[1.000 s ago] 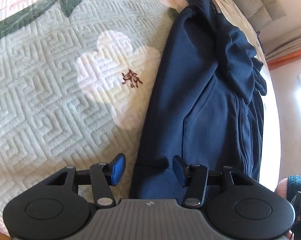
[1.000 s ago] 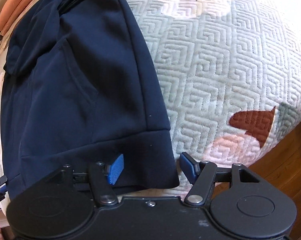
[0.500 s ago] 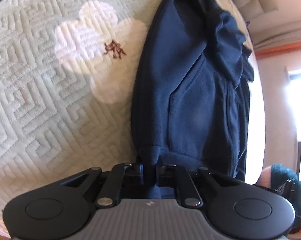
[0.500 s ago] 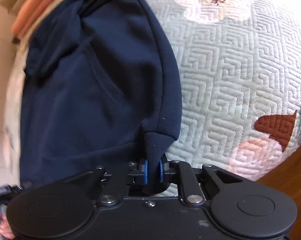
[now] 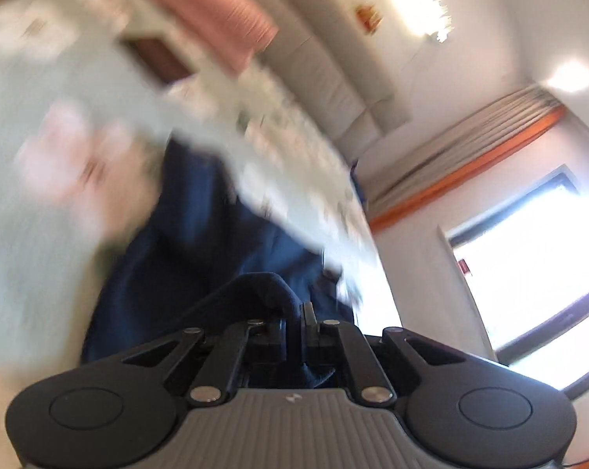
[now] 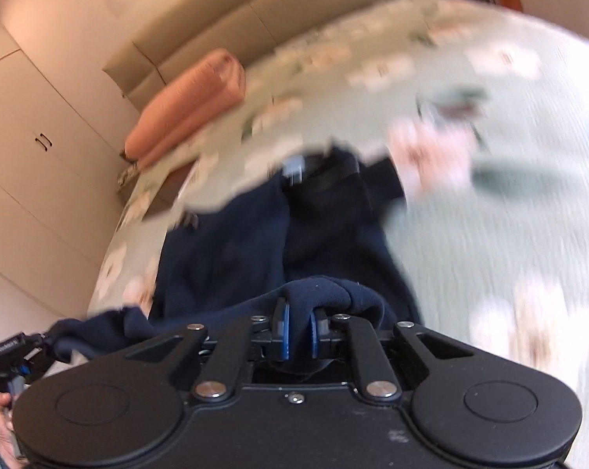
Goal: Fold large clothes
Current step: 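Lift the hem with both tools, fold it onto the hood, and release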
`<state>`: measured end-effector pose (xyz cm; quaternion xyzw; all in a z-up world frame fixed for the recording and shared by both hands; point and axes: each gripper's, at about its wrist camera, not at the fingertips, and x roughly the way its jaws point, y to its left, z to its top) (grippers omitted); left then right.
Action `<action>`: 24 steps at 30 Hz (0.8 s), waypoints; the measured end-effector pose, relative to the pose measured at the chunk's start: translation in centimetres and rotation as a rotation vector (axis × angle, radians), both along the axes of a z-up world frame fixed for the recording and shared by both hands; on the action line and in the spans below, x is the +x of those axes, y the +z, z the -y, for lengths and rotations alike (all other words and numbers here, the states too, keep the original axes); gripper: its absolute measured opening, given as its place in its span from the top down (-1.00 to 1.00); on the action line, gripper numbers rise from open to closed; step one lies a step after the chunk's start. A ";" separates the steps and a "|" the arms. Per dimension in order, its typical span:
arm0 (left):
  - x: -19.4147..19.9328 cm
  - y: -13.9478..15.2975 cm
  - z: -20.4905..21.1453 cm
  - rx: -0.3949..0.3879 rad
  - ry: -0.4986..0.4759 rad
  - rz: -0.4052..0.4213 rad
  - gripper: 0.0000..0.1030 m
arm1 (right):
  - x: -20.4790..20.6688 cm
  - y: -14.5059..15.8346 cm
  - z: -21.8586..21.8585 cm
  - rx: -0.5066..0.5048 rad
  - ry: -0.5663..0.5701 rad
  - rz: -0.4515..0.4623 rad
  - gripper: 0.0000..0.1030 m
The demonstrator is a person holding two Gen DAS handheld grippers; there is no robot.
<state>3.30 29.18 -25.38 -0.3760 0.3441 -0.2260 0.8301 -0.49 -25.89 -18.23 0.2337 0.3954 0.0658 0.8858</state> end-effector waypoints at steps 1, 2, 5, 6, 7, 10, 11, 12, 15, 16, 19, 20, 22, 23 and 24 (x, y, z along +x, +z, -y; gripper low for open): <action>2.0 0.1 0.6 0.026 0.028 0.032 0.82 | 2.0 0.0 0.2 -0.023 -0.027 0.013 0.72; 4.0 0.0 1.1 0.060 0.064 0.041 0.74 | 3.7 -0.3 0.7 -0.038 -0.056 0.014 0.60; 8.8 -0.9 2.5 0.099 0.125 -0.013 0.21 | 7.0 -1.4 1.5 -0.097 -0.054 -0.038 -0.17; 9.3 -1.0 2.6 0.104 0.137 -0.007 0.06 | 7.1 -1.4 1.5 -0.127 -0.036 -0.031 -0.15; 9.5 -1.0 2.4 0.117 0.149 -0.005 -0.04 | 6.9 -1.6 1.3 -0.163 -0.014 -0.025 -0.23; 9.5 -1.3 2.6 0.184 0.149 -0.024 -0.16 | 6.8 -2.9 0.9 -0.329 0.045 -0.061 -0.48; 9.2 -1.4 2.1 0.214 0.140 -0.034 -0.18 | 6.9 -3.4 0.6 -0.379 0.074 -0.071 -0.48; 9.0 -1.4 1.6 0.239 0.133 -0.044 -0.18 | 7.5 -4.0 0.7 -0.420 0.101 -0.079 -0.48; 9.6 -2.2 2.0 0.284 0.119 -0.075 -0.18 | 9.4 -5.4 0.0 -0.444 0.160 -0.079 -0.46; 9.7 -2.5 2.0 0.299 0.118 -0.079 -0.18 | 10.2 -5.6 0.0 -0.437 0.168 -0.067 -0.46; 10.6 -3.0 3.3 0.351 0.112 -0.086 -0.18 | 13.3 -6.6 0.0 -0.401 0.182 -0.032 -0.42; 11.0 -3.1 3.7 0.363 0.109 -0.084 -0.19 | 14.1 -6.9 0.0 -0.380 0.187 -0.030 -0.28; 11.6 -3.3 4.5 0.382 0.105 -0.082 -0.21 | 15.7 -7.8 0.4 -0.336 0.205 -0.042 0.13; 12.0 -3.5 4.7 0.387 0.104 -0.085 -0.21 | 16.4 -8.2 0.6 -0.326 0.204 -0.059 0.23; 12.4 -3.7 5.0 0.391 0.099 -0.088 -0.21 | 16.9 -8.5 0.7 -0.321 0.194 -0.067 0.23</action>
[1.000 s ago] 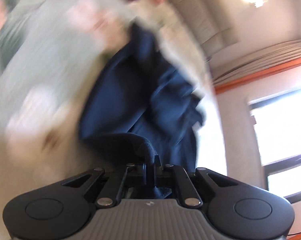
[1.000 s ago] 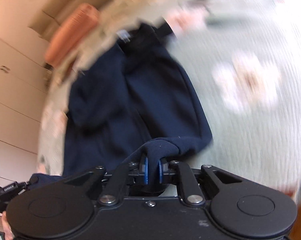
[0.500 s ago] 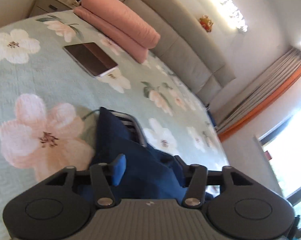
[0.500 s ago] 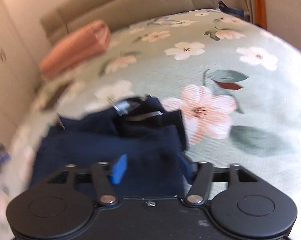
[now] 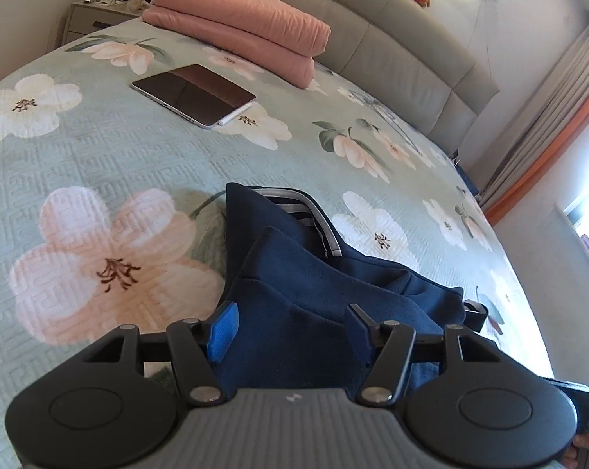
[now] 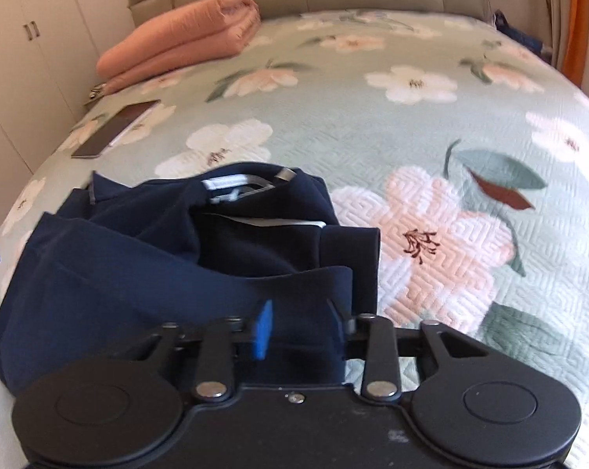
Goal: Fold large clothes
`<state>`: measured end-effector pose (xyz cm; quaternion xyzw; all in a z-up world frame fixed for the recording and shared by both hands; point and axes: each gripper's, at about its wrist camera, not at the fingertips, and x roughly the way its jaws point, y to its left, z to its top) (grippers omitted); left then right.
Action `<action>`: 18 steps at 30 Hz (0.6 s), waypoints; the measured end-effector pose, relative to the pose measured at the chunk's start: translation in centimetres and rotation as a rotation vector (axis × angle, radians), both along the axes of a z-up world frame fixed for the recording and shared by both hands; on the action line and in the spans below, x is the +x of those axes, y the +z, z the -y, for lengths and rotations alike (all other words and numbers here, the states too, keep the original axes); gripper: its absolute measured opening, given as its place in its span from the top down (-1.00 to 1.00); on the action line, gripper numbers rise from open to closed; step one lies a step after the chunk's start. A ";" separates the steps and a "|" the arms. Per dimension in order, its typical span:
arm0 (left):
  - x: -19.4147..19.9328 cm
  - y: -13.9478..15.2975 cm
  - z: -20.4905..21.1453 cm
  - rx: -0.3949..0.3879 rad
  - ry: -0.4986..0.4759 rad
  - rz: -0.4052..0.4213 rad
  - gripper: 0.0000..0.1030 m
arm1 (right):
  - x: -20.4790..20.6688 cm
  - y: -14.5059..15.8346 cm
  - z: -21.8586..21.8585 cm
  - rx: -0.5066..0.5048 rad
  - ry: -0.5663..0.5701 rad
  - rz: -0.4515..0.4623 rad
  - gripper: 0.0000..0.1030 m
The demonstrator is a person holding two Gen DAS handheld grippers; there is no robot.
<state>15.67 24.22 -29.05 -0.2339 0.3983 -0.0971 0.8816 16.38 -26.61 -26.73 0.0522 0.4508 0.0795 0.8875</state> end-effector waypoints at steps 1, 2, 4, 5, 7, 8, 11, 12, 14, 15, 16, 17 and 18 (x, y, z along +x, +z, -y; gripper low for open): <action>0.4 -0.1 0.1 0.006 -0.004 -0.003 -0.21 | 0.3 -0.2 0.2 0.008 -0.011 -0.004 0.23; 0.7 -0.2 0.2 0.013 -0.007 -0.005 -0.21 | 0.7 -0.5 0.5 0.019 -0.023 -0.012 0.22; 1.3 -0.4 0.3 0.025 -0.016 -0.010 -0.21 | 1.4 -1.0 1.1 0.033 -0.047 -0.022 0.19; 1.7 -0.4 0.3 0.030 -0.022 -0.011 -0.22 | 1.7 -1.3 1.4 0.045 -0.056 -0.029 0.14; 2.4 -0.7 0.2 0.036 -0.032 -0.016 -0.30 | 2.4 -2.0 1.8 0.072 -0.064 -0.061 0.11; 2.8 -0.8 0.2 0.042 -0.034 -0.019 -0.33 | 2.7 -2.3 1.8 0.074 -0.065 -0.074 0.10; 4.2 -1.5 0.2 0.070 -0.025 -0.029 -0.35 | 3.1 -3.0 1.7 0.064 -0.071 -0.091 0.05; 4.6 -1.7 0.1 0.063 -0.021 -0.026 -0.32 | 3.2 -3.2 1.6 0.069 -0.073 -0.095 0.01; 5.4 -2.1 -0.2 0.020 -0.022 -0.015 -0.32 | 3.5 -3.4 1.4 0.075 -0.079 -0.106 -0.10; 5.8 -2.3 -0.2 0.002 -0.024 -0.018 -0.33 | 3.7 -3.6 1.2 0.078 -0.082 -0.112 -0.11; 6.3 -2.5 -0.1 -0.008 -0.028 -0.023 -0.33 | 3.9 -3.7 1.1 0.086 -0.075 -0.119 -0.11; 6.9 -2.8 0.0 -0.012 -0.035 -0.029 -0.33 | 4.0 -3.7 0.8 0.092 -0.061 -0.126 -0.16; 7.4 -3.1 0.2 -0.015 -0.043 -0.037 -0.33 | 3.9 -3.7 0.4 0.092 -0.047 -0.128 -0.14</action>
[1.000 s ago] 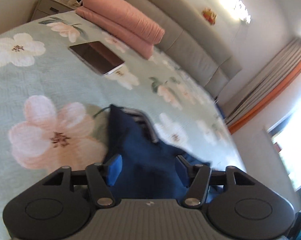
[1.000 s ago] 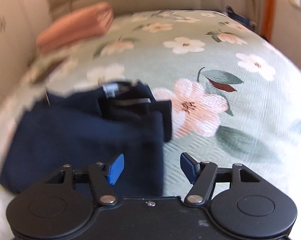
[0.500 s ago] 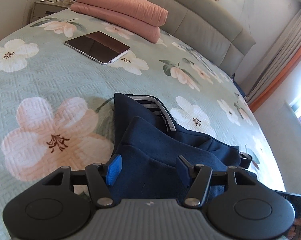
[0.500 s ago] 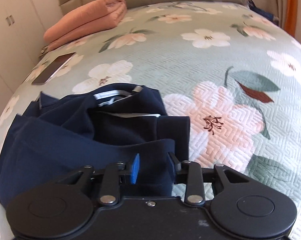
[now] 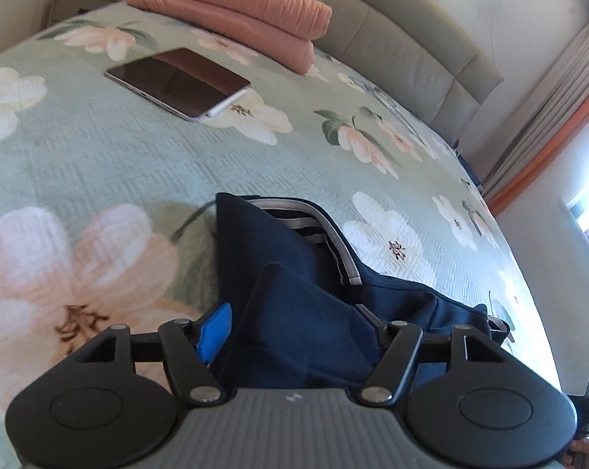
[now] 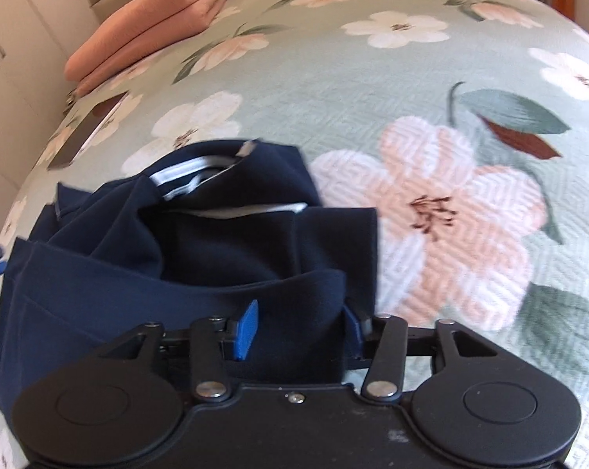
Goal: Fold large clothes
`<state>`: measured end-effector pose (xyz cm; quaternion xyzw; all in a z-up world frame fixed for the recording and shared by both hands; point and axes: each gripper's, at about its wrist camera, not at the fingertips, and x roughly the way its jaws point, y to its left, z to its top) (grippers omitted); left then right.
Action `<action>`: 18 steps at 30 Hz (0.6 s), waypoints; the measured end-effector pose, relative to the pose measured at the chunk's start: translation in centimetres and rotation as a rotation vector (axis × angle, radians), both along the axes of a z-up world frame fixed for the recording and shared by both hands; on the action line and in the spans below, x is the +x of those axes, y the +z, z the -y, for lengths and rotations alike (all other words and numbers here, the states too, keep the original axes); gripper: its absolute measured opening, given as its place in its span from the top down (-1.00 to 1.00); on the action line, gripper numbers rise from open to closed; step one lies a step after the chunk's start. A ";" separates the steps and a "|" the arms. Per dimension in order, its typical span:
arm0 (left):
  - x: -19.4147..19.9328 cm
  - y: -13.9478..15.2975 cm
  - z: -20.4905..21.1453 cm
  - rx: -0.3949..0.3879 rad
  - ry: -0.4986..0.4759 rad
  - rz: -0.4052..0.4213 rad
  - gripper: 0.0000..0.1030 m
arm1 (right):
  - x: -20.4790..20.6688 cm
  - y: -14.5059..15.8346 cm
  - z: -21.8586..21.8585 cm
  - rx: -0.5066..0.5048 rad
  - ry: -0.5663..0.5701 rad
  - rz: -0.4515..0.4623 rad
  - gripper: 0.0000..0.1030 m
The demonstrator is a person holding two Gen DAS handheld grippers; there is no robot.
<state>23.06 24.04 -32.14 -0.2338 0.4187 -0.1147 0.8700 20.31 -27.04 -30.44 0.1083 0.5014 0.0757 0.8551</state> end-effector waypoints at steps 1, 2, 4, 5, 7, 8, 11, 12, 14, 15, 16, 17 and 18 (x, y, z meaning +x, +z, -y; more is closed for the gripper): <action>0.4 -0.4 0.2 -0.008 -0.009 -0.011 -0.31 | -0.2 0.1 -0.4 0.005 0.027 0.004 -0.07; 0.8 -0.8 0.3 -0.023 -0.024 -0.021 -0.29 | -0.6 0.4 -0.7 0.012 0.056 0.015 0.17; 0.9 -1.0 0.7 -0.015 -0.062 -0.016 -0.24 | -1.5 1.1 -1.3 -0.013 0.103 0.049 0.30; 0.8 -0.8 0.9 0.012 -0.079 -0.003 -0.16 | -1.9 1.3 -1.4 -0.033 0.114 0.057 0.31; 0.4 -0.5 1.0 0.030 -0.107 0.016 0.04 | -2.1 1.4 -1.3 -0.026 0.119 0.053 0.31; 0.3 -0.5 0.7 0.014 -0.111 0.019 0.04 | -1.9 1.2 -1.2 -0.026 0.108 0.046 0.31; 0.5 -1.2 0.1 -0.027 -0.095 0.007 0.03 | -1.0 0.3 -0.7 -0.001 0.077 0.010 0.25; 0.7 -1.5 0.1 -0.030 -0.091 -0.001 -0.03 | -0.8 0.2 -0.6 0.007 0.069 0.004 0.20; 1.0 -1.9 0.4 -0.044 -0.091 -0.010 -0.29 | -1.0 0.4 -0.7 0.010 0.059 0.013 0.16; 1.1 -2.1 0.6 -0.062 -0.097 -0.012 -0.48 | -1.3 0.4 -0.8 -0.003 0.058 0.014 0.16; 1.2 -2.2 0.8 -0.066 -0.098 -0.007 -0.46 | -1.6 0.5 -1.2 -0.026 0.057 0.021 0.24; 1.1 -2.1 1.3 -0.038 -0.090 0.000 -0.30 | -2.2 0.9 -1.6 -0.057 0.062 0.048 0.49; 0.9 -1.8 1.9 0.015 -0.094 0.015 0.58 | -3.1 1.6 -2.3 -0.094 0.078 0.087 0.74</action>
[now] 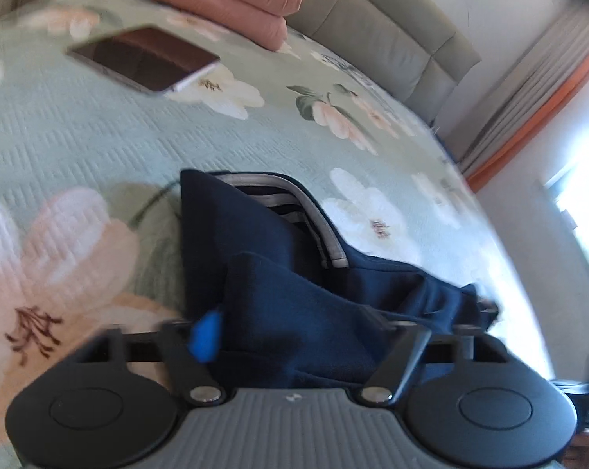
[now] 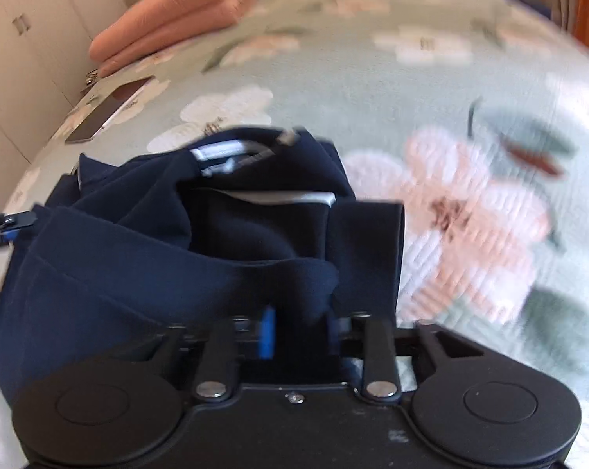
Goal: Fold large clothes
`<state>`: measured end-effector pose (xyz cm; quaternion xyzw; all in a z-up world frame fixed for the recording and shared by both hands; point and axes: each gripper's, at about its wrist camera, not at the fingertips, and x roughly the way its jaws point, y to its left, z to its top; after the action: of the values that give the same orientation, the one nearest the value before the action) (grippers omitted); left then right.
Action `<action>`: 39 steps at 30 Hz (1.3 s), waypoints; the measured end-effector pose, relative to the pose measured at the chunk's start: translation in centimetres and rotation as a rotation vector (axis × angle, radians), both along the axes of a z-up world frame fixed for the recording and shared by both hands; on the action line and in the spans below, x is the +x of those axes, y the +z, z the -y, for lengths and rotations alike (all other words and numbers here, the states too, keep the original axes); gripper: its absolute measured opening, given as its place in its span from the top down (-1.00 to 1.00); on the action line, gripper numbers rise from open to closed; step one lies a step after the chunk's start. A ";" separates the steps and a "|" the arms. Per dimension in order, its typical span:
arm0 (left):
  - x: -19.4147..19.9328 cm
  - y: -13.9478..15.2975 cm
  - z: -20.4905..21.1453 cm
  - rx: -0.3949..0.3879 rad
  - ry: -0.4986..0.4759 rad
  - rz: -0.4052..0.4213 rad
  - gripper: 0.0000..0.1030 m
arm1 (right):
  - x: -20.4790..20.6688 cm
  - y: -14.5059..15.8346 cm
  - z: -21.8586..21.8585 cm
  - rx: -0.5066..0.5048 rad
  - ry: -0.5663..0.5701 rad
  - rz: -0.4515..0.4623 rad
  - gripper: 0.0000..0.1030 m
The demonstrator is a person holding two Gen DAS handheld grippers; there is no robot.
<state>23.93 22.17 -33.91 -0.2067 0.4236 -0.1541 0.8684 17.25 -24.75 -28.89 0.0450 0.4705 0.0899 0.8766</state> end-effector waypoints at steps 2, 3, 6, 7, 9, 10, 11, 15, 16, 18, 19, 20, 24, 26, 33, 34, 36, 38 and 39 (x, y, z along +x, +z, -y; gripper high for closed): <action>-1.3 1.4 1.2 0.114 -0.027 0.064 0.89 | -2.0 1.5 -1.8 -0.096 0.040 0.081 0.76; -2.2 2.2 1.5 0.117 -0.038 0.095 0.90 | -3.0 2.2 -2.9 -0.167 0.056 0.120 0.77; -4.4 4.6 2.1 0.096 -0.047 0.155 0.90 | -5.5 4.2 -6.0 -0.367 0.097 0.257 0.80; -5.0 5.6 2.0 0.077 -0.043 0.179 0.90 | -6.1 5.0 -6.6 -0.401 0.099 0.303 0.80; -5.3 7.4 1.5 0.028 -0.023 0.219 0.90 | -6.5 6.8 -7.4 -0.456 0.093 0.388 0.81; -5.2 8.2 1.1 0.005 -0.005 0.241 0.90 | -6.5 7.6 -7.6 -0.474 0.087 0.423 0.82; -5.0 9.1 0.7 -0.019 0.013 0.267 0.90 | -6.4 8.4 -7.9 -0.498 0.079 0.462 0.82; -3.3 11.8 -0.4 -0.094 0.079 0.362 0.90 | -4.1 10.8 -8.4 -0.554 0.054 0.581 0.82; -2.5 12.3 -0.4 -0.098 0.079 0.385 0.90 | -3.0 10.9 -8.3 -0.566 0.049 0.597 0.82; -0.3 12.8 0.0 -0.067 0.087 0.421 0.90 | -0.3 10.4 -8.3 -0.589 0.027 0.617 0.81; 1.0 12.6 0.3 -0.052 0.094 0.425 0.90 | 1.3 9.8 -8.1 -0.590 0.015 0.606 0.81; 2.5 12.1 0.6 -0.024 0.111 0.421 0.90 | 3.0 9.1 -7.8 -0.571 0.003 0.585 0.81; 8.2 7.6 1.8 0.082 0.169 0.341 0.89 | 8.9 4.7 -7.3 -0.501 0.000 0.440 0.81; 11.0 3.9 2.7 0.133 0.169 0.266 0.89 | 11.0 2.1 -7.1 -0.488 -0.003 0.353 0.81; 14.1 -3.3 4.3 0.268 0.175 0.116 0.78 | 14.6 -3.2 -5.1 -0.392 -0.050 0.105 0.66; 14.4 -3.3 4.2 0.284 0.179 0.106 0.65 | 14.8 -3.1 -5.0 -0.391 -0.049 0.093 0.61; 14.6 -3.0 3.8 0.319 0.199 0.094 0.53 | 14.9 -2.5 -4.6 -0.408 -0.067 0.075 0.18; 13.4 -1.7 3.0 0.332 0.237 0.129 0.60 | 13.9 -1.2 -4.0 -0.424 -0.106 0.093 0.19; 12.6 -0.4 2.7 0.344 0.260 0.168 0.63 | 13.2 -0.3 -3.8 -0.431 -0.110 0.108 0.27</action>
<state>36.50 19.49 -34.34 -0.0949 0.3398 0.0167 0.9355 30.41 -20.93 -29.24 -0.1229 0.4281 -0.0584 0.8935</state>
